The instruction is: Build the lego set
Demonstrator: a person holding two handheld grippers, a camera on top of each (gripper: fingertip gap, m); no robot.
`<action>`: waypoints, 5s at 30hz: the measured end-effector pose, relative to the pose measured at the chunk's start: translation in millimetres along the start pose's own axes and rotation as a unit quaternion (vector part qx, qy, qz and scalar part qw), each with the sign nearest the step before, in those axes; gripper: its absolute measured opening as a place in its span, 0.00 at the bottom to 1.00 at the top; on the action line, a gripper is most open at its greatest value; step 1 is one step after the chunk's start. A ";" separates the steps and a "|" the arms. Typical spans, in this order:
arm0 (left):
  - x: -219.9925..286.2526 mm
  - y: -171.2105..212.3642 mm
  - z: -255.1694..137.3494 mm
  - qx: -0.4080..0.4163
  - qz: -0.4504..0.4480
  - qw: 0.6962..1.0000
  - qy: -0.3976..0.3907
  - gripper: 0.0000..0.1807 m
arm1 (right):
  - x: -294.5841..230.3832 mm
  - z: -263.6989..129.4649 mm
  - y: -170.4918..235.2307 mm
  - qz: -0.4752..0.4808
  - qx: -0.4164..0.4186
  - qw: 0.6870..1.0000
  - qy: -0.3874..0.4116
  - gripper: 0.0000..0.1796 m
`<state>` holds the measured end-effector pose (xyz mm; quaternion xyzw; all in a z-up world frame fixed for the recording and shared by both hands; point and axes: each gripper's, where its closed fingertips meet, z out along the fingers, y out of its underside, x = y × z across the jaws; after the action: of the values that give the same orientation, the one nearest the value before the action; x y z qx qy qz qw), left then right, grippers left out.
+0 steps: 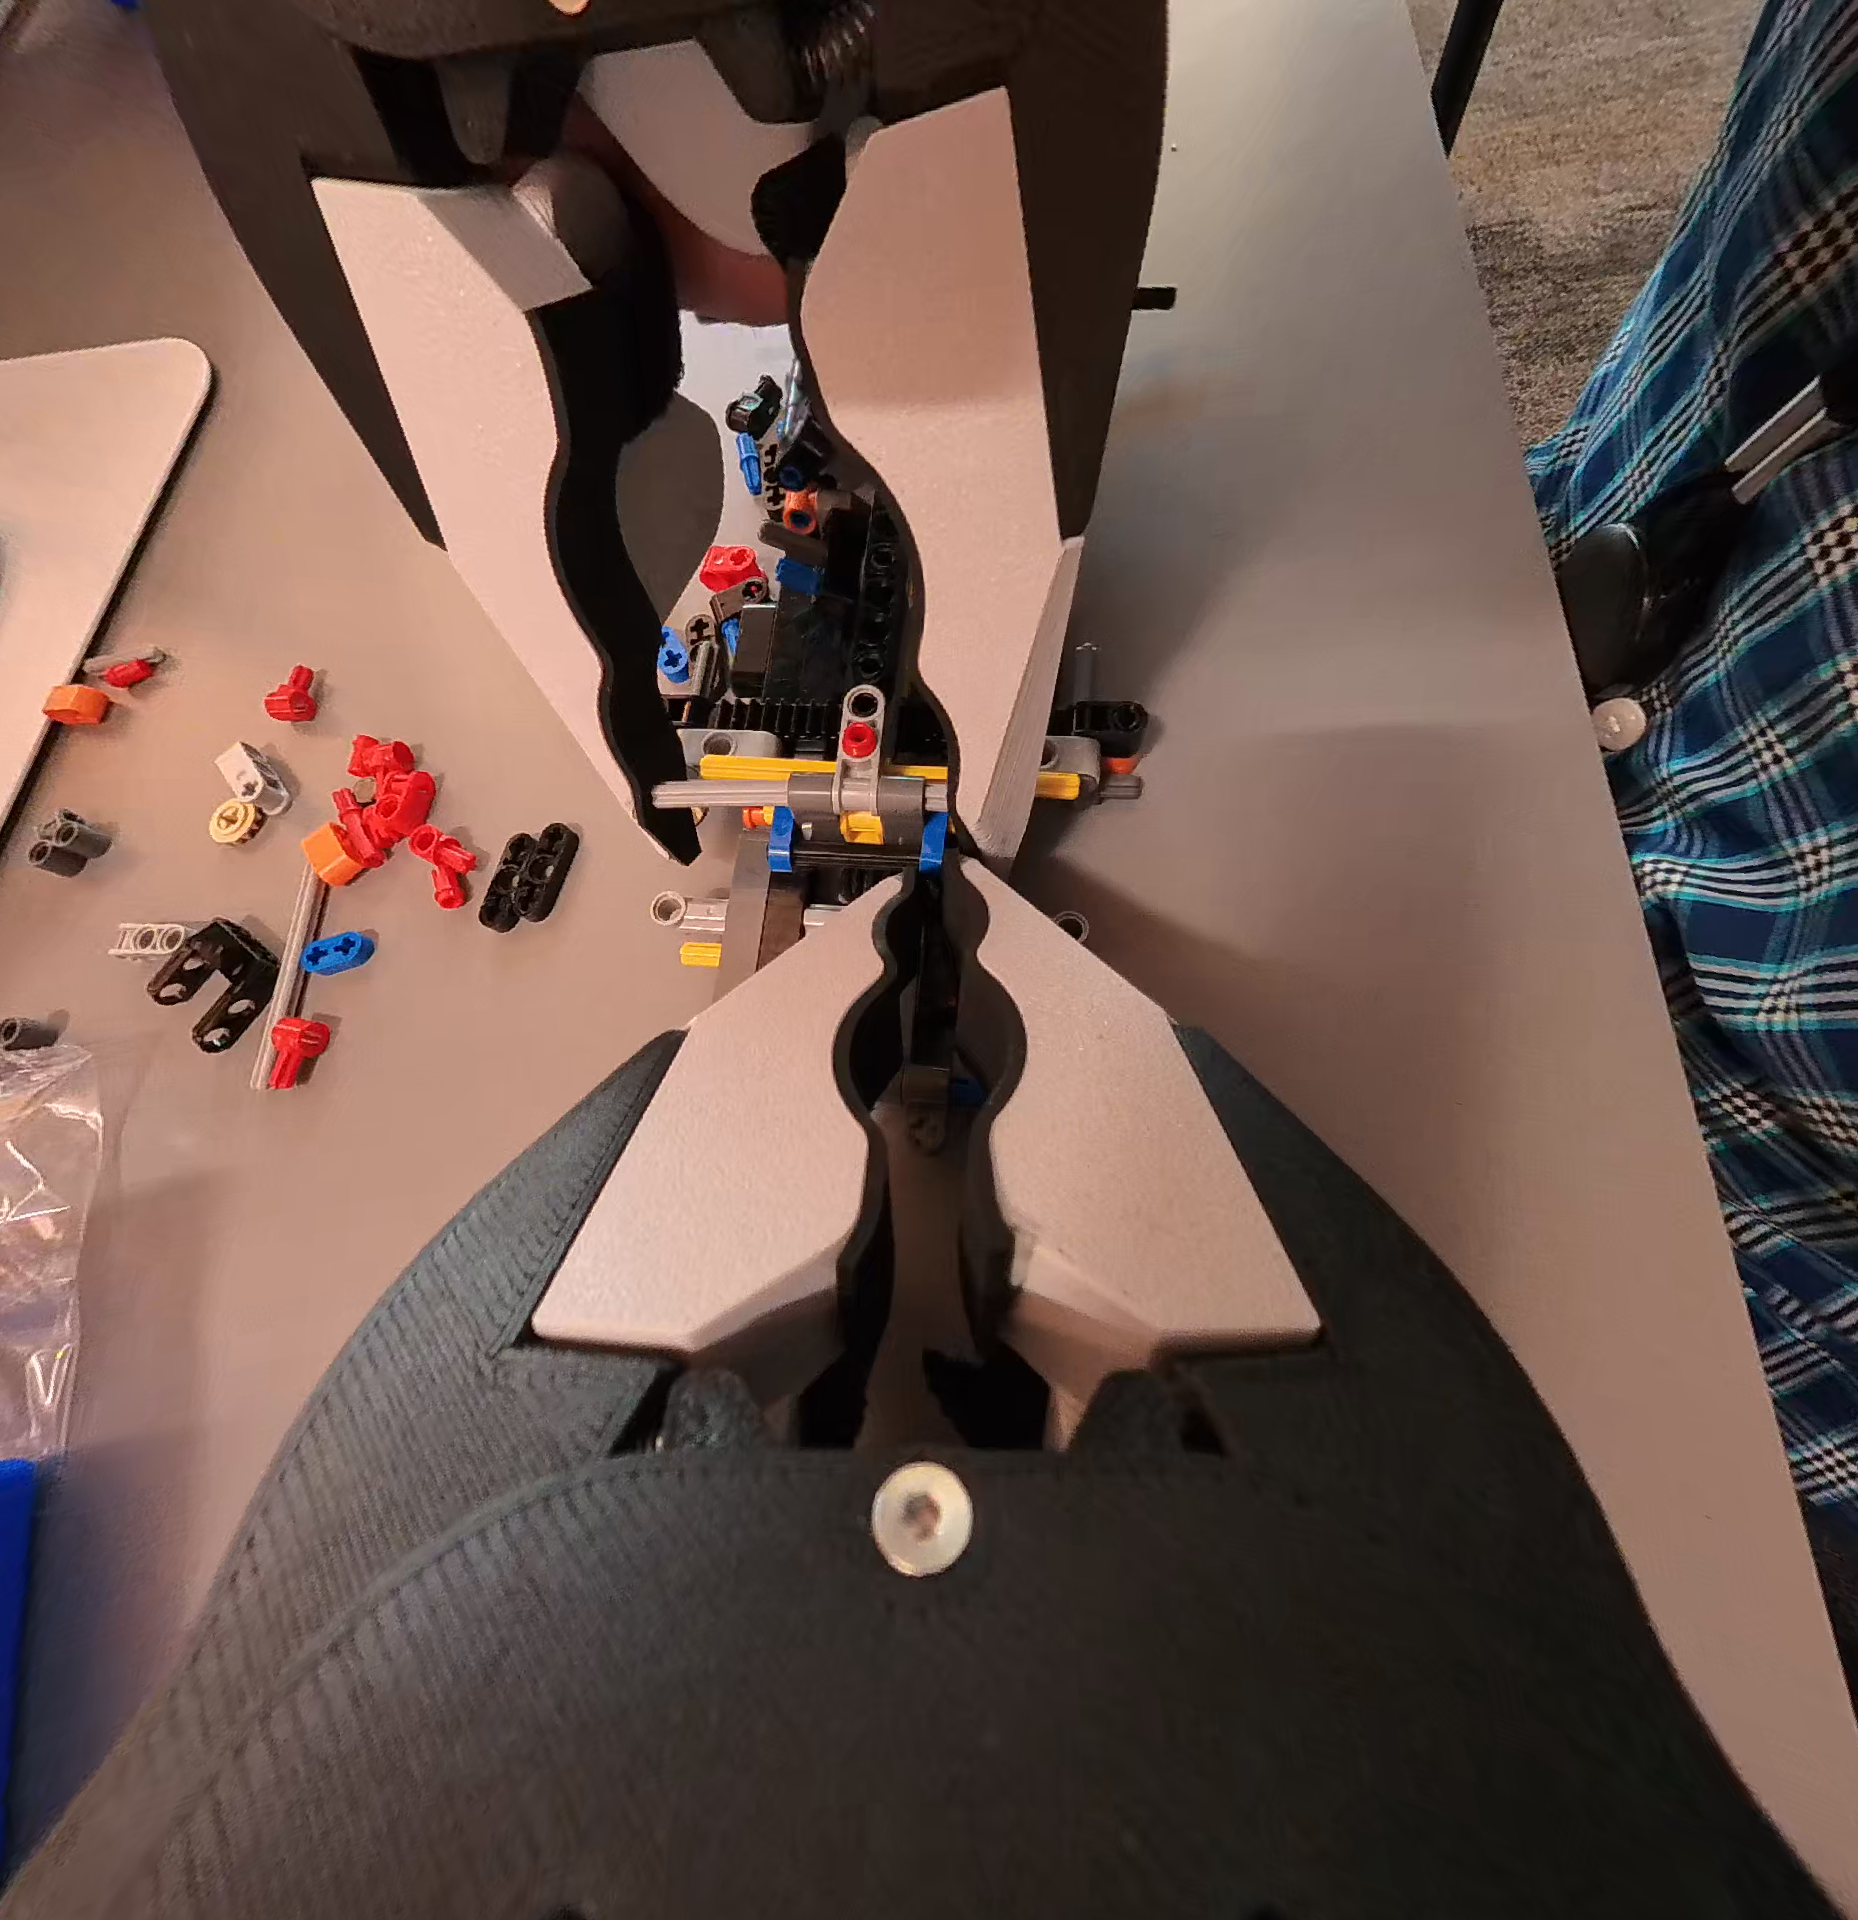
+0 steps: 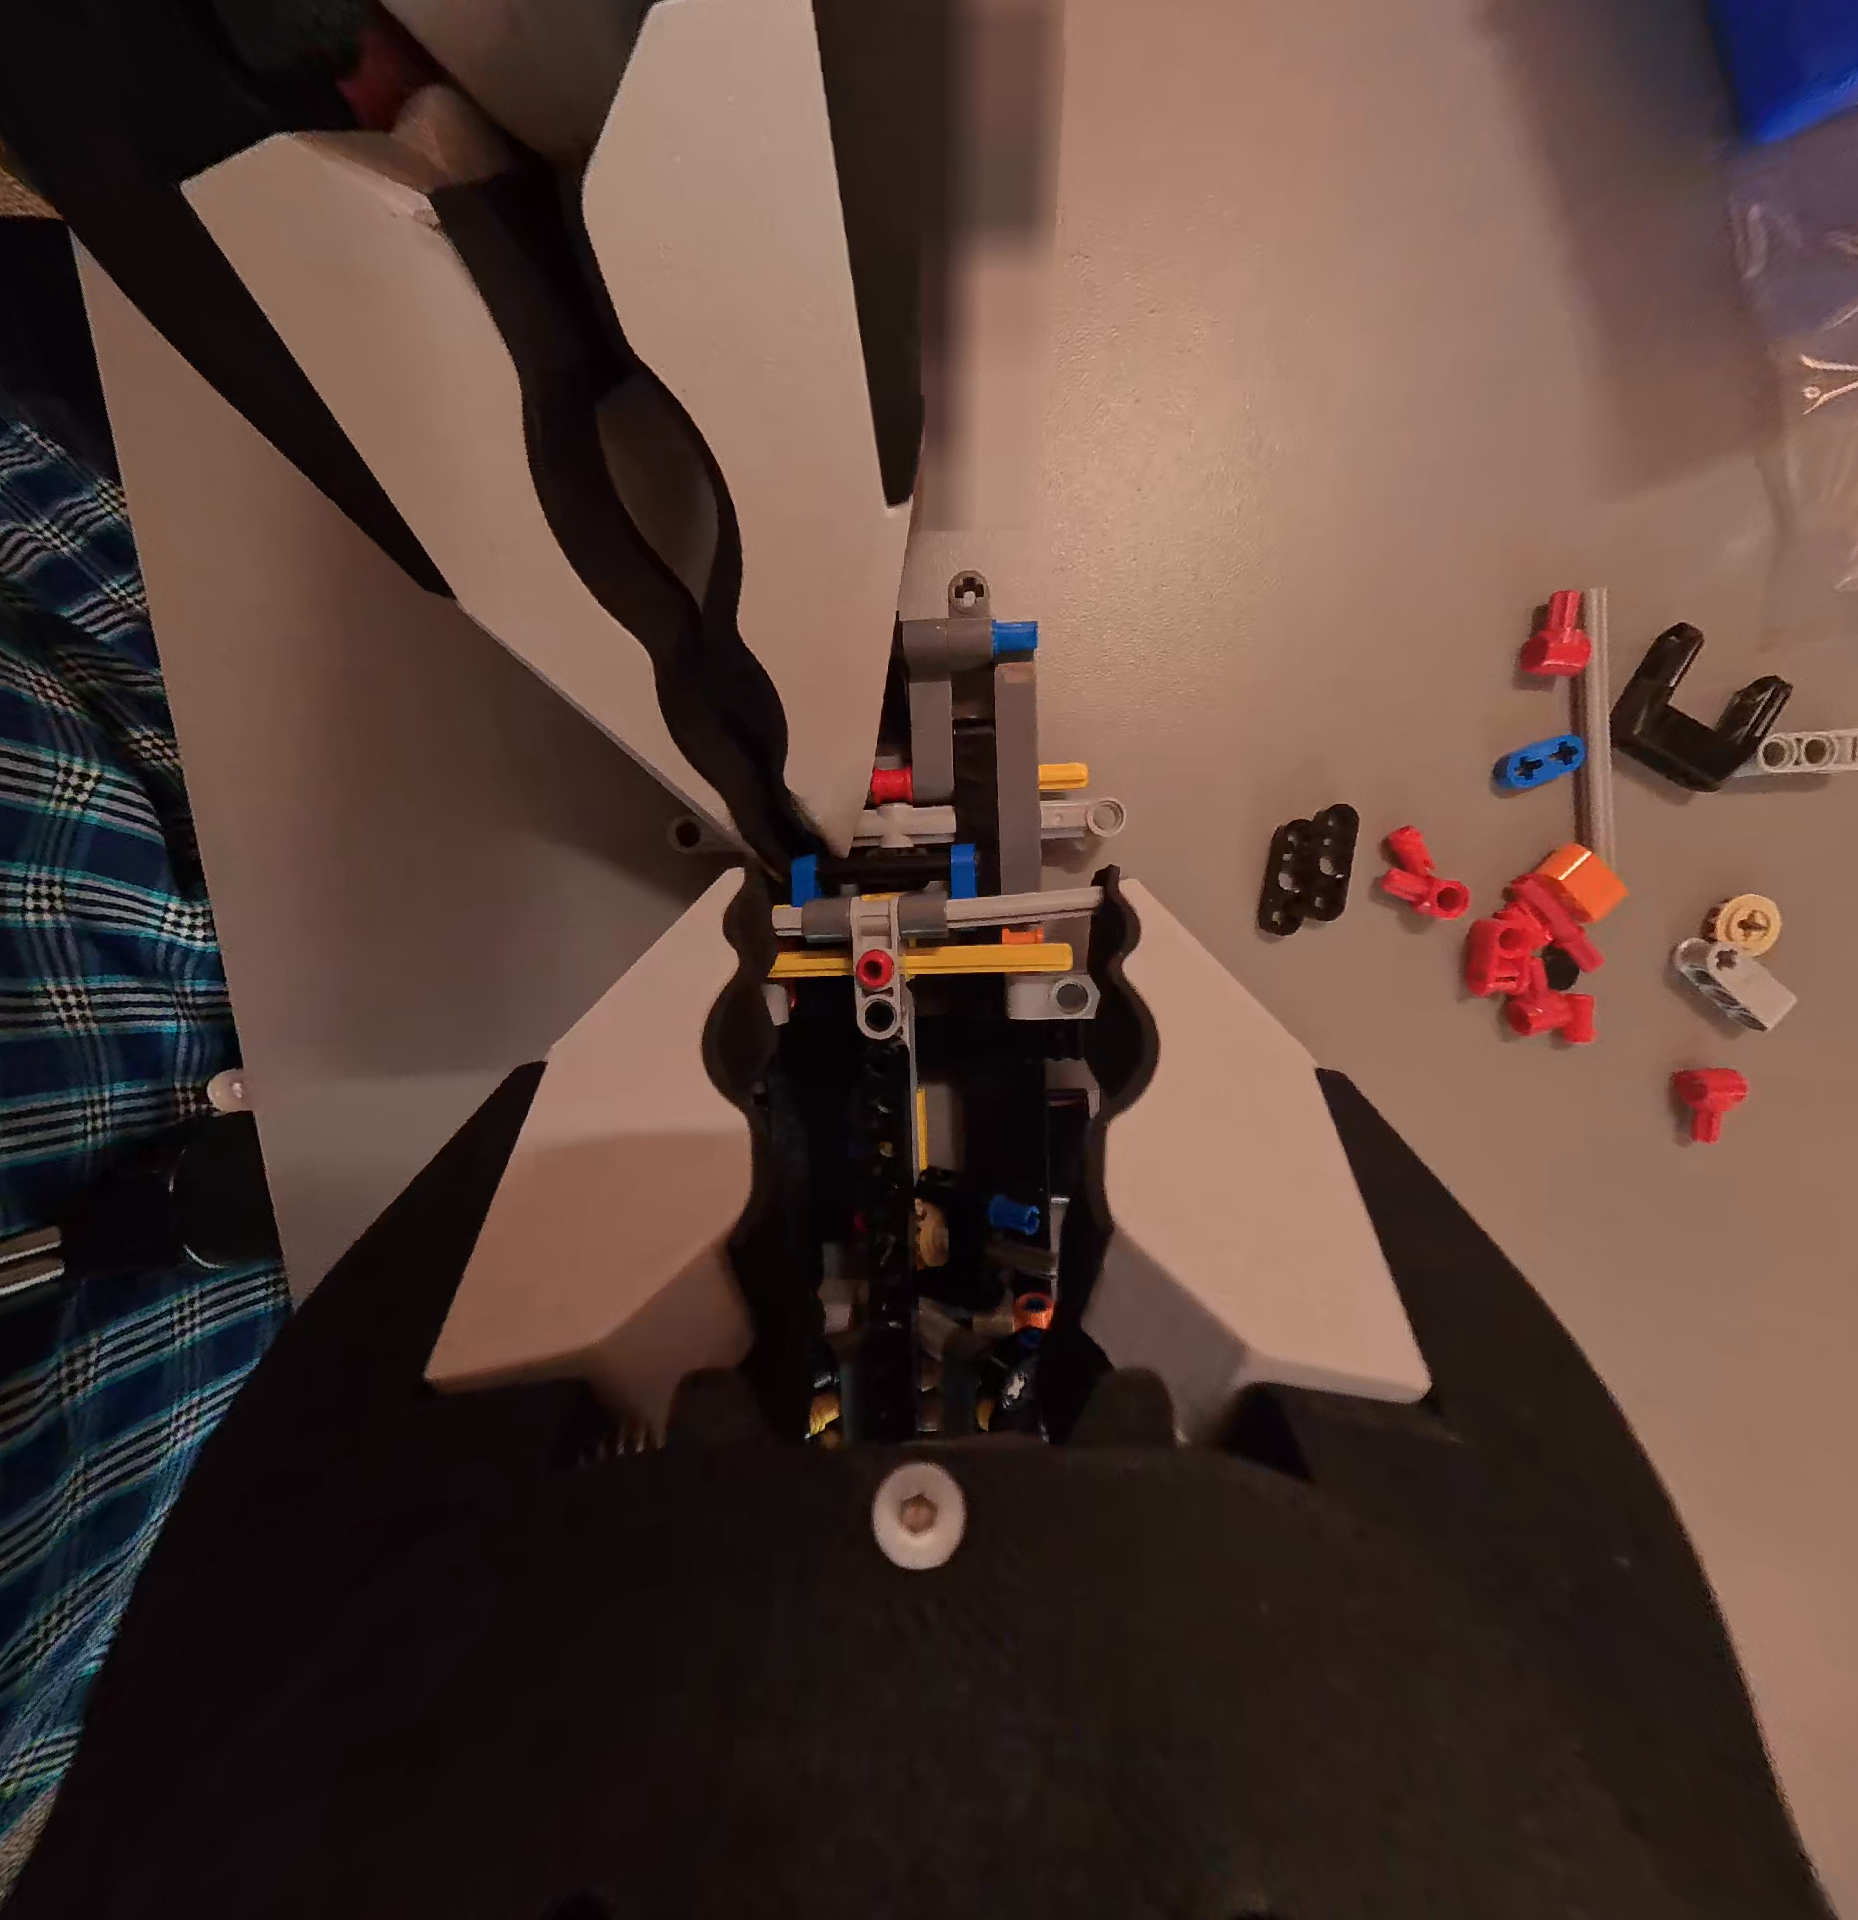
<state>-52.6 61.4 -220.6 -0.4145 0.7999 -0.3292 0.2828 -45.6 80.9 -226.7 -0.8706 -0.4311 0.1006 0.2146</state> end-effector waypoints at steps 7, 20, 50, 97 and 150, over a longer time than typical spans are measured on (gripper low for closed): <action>0.3 1.3 -0.6 0.000 -0.002 1.000 0.004 0.00 | -0.7 0.1 -0.3 0.000 0.013 1.000 -0.006 0.32; -0.5 -0.9 1.7 0.002 -0.002 1.000 0.002 0.00 | -15.2 1.1 6.8 -0.011 -0.002 0.999 -0.053 0.57; -7.3 3.6 3.4 -0.012 -0.001 1.000 -0.017 0.00 | -11.2 12.5 10.6 -0.040 -0.014 0.999 -0.032 0.62; -12.3 7.3 2.7 -0.017 0.004 0.999 -0.029 0.00 | -7.0 5.3 15.0 -0.037 0.012 0.999 -0.021 0.41; -48.8 60.4 -40.1 -0.138 -0.128 0.978 -0.090 0.22 | -52.8 -41.1 75.9 0.107 0.133 0.984 -0.057 0.42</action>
<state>-86.3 141.1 -232.8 -0.5764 0.7493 -0.2102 0.2492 -9.3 -13.5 -225.7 -0.8681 -0.3301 0.2291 0.2914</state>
